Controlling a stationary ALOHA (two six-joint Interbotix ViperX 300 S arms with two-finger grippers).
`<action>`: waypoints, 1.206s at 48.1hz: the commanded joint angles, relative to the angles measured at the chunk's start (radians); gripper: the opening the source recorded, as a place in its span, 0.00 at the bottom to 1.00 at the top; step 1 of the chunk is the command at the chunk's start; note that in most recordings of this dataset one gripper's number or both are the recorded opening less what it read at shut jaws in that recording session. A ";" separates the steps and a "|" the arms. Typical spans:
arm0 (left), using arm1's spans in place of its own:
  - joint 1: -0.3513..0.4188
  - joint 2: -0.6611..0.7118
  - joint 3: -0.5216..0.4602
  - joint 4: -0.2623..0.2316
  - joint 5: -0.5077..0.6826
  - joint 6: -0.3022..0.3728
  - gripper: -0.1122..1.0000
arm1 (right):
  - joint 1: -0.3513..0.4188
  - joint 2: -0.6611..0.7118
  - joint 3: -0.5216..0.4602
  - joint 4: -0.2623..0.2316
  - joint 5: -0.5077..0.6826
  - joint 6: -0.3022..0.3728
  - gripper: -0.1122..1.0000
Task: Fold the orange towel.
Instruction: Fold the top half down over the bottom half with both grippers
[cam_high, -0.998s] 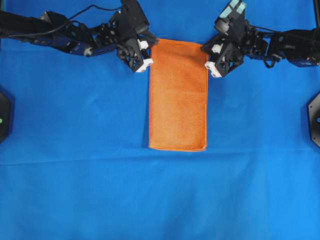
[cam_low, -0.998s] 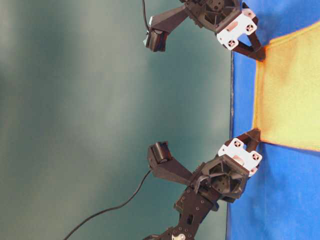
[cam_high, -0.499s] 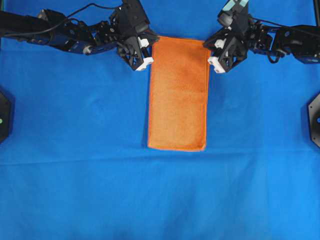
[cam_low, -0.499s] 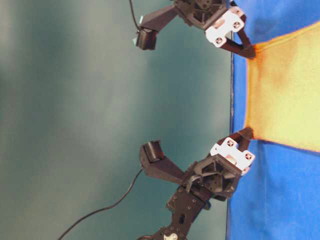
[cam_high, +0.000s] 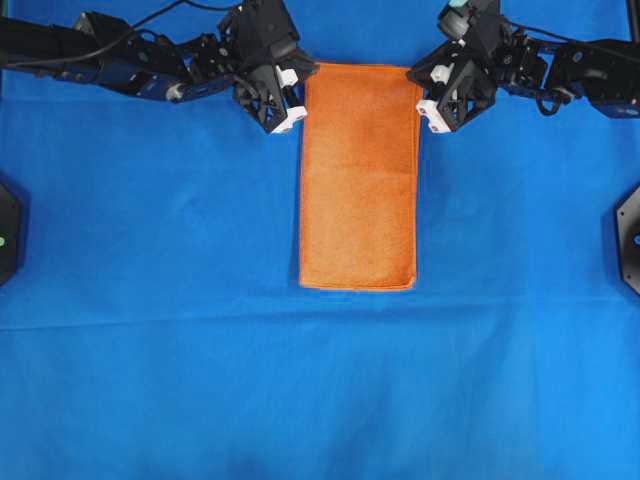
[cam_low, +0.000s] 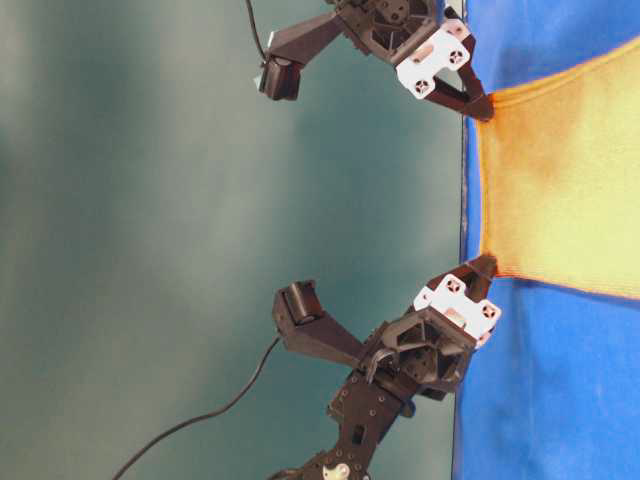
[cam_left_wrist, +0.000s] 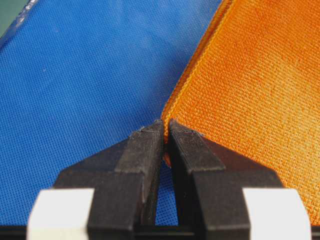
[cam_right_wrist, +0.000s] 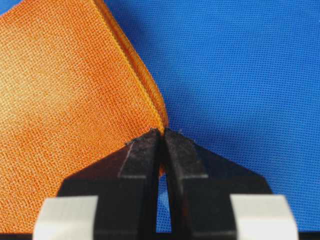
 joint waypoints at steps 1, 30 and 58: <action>0.005 -0.055 -0.015 -0.002 -0.002 0.006 0.13 | -0.005 -0.041 -0.005 -0.002 0.000 0.005 0.12; -0.100 -0.215 0.038 -0.002 0.083 0.044 0.13 | 0.144 -0.279 0.061 0.025 0.123 0.029 0.12; -0.399 -0.270 0.198 -0.002 0.103 0.000 0.13 | 0.494 -0.267 0.141 0.164 0.149 0.041 0.12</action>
